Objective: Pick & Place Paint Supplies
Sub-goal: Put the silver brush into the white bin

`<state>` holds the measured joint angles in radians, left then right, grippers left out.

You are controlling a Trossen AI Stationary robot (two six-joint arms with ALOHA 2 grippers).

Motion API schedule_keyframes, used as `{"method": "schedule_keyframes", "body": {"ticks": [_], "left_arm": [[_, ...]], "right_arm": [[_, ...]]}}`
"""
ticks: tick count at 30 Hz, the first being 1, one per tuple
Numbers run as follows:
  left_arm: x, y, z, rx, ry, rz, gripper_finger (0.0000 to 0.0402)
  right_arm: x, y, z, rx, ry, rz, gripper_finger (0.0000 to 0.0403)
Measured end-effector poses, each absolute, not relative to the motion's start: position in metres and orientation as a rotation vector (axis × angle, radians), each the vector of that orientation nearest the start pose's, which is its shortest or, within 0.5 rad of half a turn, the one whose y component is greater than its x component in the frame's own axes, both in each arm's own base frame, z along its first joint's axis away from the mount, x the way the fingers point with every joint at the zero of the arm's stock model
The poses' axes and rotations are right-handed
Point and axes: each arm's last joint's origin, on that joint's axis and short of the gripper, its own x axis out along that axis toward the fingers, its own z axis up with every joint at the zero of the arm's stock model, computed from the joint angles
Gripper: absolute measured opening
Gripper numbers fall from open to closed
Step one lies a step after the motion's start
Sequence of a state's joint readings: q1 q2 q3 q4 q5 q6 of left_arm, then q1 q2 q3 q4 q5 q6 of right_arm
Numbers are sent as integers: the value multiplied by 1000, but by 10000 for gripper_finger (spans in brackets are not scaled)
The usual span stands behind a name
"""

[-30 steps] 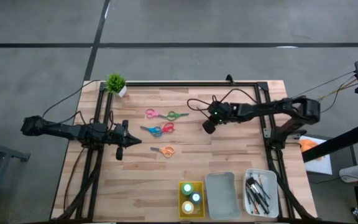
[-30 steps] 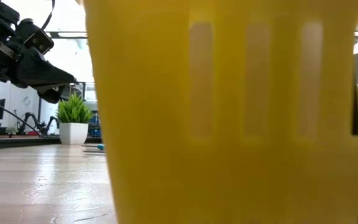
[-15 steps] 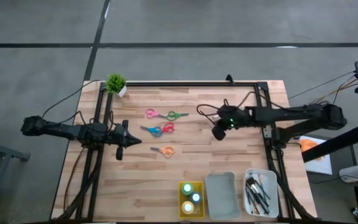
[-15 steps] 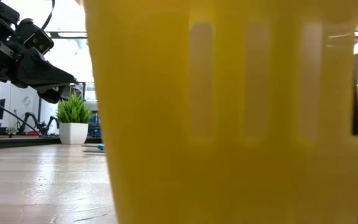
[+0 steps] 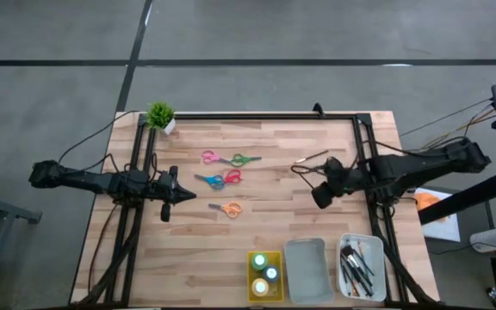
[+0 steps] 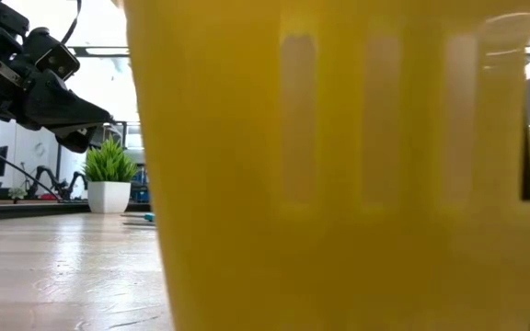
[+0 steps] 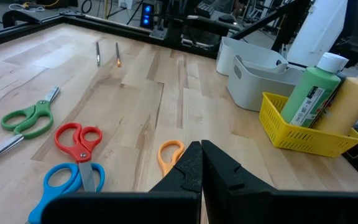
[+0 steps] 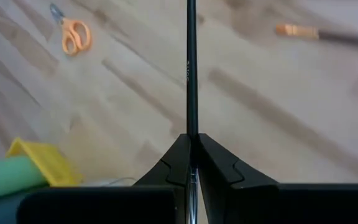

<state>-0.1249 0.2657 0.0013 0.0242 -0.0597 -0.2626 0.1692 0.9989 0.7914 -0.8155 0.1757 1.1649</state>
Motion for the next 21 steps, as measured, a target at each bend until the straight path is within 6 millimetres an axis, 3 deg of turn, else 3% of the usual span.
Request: {"method": "schedule_keyframes", "body": {"ticks": [10, 21], "left_arm": [[111, -12, 144, -239, 246, -33, 0], [111, -12, 144, -239, 246, -33, 0]], "right_arm": [[169, 63, 293, 966, 1079, -764, 14], [180, 127, 306, 950, 1264, -1062, 14]]}}
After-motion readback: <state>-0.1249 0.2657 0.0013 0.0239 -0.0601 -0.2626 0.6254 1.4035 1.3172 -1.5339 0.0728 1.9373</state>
